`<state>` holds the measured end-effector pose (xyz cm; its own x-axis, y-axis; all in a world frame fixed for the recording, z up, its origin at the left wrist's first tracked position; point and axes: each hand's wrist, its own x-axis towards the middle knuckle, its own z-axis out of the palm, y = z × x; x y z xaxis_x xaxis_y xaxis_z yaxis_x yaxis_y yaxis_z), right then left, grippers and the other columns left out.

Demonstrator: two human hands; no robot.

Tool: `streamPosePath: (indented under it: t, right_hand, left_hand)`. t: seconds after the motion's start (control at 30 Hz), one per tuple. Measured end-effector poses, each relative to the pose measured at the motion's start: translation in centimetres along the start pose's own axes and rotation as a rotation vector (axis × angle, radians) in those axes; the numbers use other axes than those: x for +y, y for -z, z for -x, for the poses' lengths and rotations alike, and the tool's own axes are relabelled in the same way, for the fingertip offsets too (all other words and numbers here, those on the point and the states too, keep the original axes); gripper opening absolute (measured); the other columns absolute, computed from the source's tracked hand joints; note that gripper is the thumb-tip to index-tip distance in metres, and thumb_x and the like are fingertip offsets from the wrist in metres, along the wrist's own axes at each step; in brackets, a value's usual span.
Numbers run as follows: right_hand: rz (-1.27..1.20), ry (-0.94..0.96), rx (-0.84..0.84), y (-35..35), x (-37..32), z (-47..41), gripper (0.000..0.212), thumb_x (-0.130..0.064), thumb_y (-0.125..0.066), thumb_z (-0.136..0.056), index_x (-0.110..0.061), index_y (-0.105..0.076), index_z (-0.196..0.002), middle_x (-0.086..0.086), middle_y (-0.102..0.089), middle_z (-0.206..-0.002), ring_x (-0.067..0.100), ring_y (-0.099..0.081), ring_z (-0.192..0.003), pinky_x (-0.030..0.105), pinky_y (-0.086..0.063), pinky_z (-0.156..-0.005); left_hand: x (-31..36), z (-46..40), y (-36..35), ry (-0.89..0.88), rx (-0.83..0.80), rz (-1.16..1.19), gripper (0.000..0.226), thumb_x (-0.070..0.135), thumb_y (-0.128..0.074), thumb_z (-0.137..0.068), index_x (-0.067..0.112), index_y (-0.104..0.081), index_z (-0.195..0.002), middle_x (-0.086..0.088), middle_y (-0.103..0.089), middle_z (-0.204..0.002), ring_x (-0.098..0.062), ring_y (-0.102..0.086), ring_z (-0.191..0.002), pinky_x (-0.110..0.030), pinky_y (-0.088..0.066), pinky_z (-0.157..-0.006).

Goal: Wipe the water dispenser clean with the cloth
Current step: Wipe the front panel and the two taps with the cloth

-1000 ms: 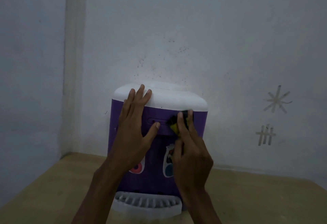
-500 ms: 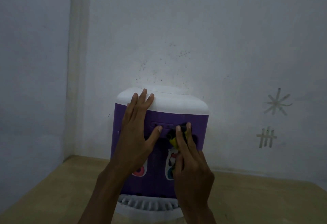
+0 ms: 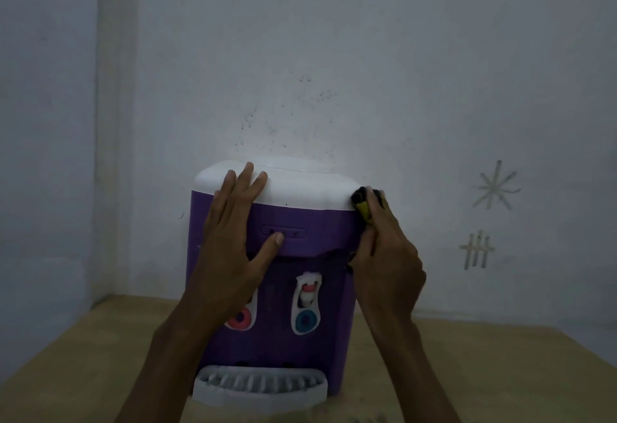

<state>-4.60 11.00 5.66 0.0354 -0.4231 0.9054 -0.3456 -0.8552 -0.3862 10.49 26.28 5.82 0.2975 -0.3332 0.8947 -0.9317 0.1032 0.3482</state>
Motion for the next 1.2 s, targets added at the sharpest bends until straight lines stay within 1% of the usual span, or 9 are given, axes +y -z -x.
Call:
streamPosePath:
  t: [0.07,0.2,0.33,0.53,0.6,0.8,0.97,1.1,1.2]
  right_hand:
    - [-0.02,0.002,-0.004,0.0,0.4,0.7,0.06,-0.011,-0.054,-0.102,-0.041,-0.046,-0.153,-0.017,-0.049,-0.154,0.004,-0.061,-0.075,0.013,-0.037,-0.052]
    - [-0.061,-0.073,-0.049,-0.6,0.8,5.1,0.066,-0.013,-0.057,-0.1,-0.043,-0.039,-0.155,-0.023,-0.041,-0.158,0.005,-0.068,-0.081,0.021,-0.053,-0.053]
    - [-0.112,-0.115,-0.099,-1.1,1.5,7.6,0.074,-0.006,-0.067,-0.093,-0.038,-0.042,-0.155,-0.018,-0.047,-0.155,0.004,-0.069,-0.075,0.015,-0.051,-0.051]
    - [-0.145,-0.118,-0.01,-0.8,-0.3,3.6,0.064,-0.008,-0.058,-0.099,-0.037,-0.045,-0.154,-0.02,-0.042,-0.156,0.011,-0.074,-0.096,0.022,-0.057,-0.061]
    - [-0.149,-0.108,0.023,-0.7,-1.3,1.8,0.062,-0.008,-0.057,-0.099,-0.036,-0.045,-0.154,-0.02,-0.04,-0.157,0.012,-0.074,-0.09,0.027,-0.06,-0.061]
    - [-0.089,0.151,-0.038,-0.8,-3.7,2.6,0.061,-0.014,-0.053,-0.1,-0.033,-0.041,-0.157,-0.013,-0.037,-0.163,0.008,-0.071,-0.089,0.024,-0.062,-0.062]
    - [-0.065,0.097,-0.018,-0.9,-3.9,2.3,0.055,-0.017,-0.049,-0.103,-0.033,-0.044,-0.155,-0.013,-0.041,-0.161,0.01,-0.069,-0.082,0.015,-0.052,-0.055]
    - [0.012,0.239,-0.023,-1.1,-5.9,1.7,0.052,-0.015,-0.046,-0.103,-0.027,-0.049,-0.153,-0.006,-0.04,-0.162,0.012,-0.066,-0.076,0.02,-0.053,-0.051]
    - [0.128,0.396,-0.068,-1.2,-6.6,2.4,0.057,-0.01,-0.053,-0.101,-0.029,-0.047,-0.154,-0.008,-0.035,-0.165,0.011,-0.055,-0.073,0.017,-0.042,-0.047]
  left_hand:
    - [0.0,0.0,-0.1,0.003,0.001,0.007,0.078,0.035,-0.066,-0.097,0.025,-0.024,-0.162,0.013,-0.011,-0.171,-0.006,0.001,-0.158,-0.055,-0.012,-0.127]
    - [0.0,-0.1,-0.2,0.01,-0.003,0.003,0.079,0.038,-0.065,-0.097,0.026,-0.022,-0.162,0.011,-0.011,-0.172,-0.008,0.001,-0.158,-0.059,-0.014,-0.126]
    - [0.0,0.0,-0.3,0.005,0.012,-0.002,0.079,0.04,-0.062,-0.096,0.026,-0.023,-0.162,0.013,-0.011,-0.172,-0.01,-0.001,-0.159,-0.059,-0.016,-0.125]
    - [0.1,0.0,-0.2,0.003,0.016,0.005,0.08,0.039,-0.062,-0.093,0.029,-0.021,-0.162,0.013,-0.011,-0.171,-0.009,-0.002,-0.159,-0.057,-0.017,-0.126]
    - [0.1,0.0,-0.2,-0.009,0.016,-0.003,0.081,0.038,-0.062,-0.093,0.027,-0.022,-0.162,0.013,-0.011,-0.171,-0.01,-0.002,-0.159,-0.057,-0.017,-0.126]
    - [0.1,0.0,0.1,-0.024,-0.004,-0.093,0.084,0.043,-0.06,-0.094,0.026,-0.016,-0.164,0.01,-0.003,-0.173,-0.013,0.002,-0.159,-0.046,-0.008,-0.126]
    - [0.5,-0.6,2.3,-0.021,-0.031,-0.071,0.097,0.05,-0.063,-0.091,0.034,-0.001,-0.164,0.02,0.007,-0.171,-0.005,0.009,-0.158,-0.044,-0.007,-0.125]
    - [-1.1,-0.6,4.4,0.004,-0.132,-0.171,0.091,0.057,-0.061,-0.088,0.035,-0.013,-0.162,0.017,0.004,-0.171,-0.003,0.006,-0.157,-0.042,-0.008,-0.128]
    - [-2.5,0.2,5.2,-0.002,-0.205,-0.213,0.083,0.037,-0.068,-0.096,0.038,-0.017,-0.161,0.017,0.004,-0.172,-0.003,0.006,-0.157,-0.048,-0.02,-0.127]
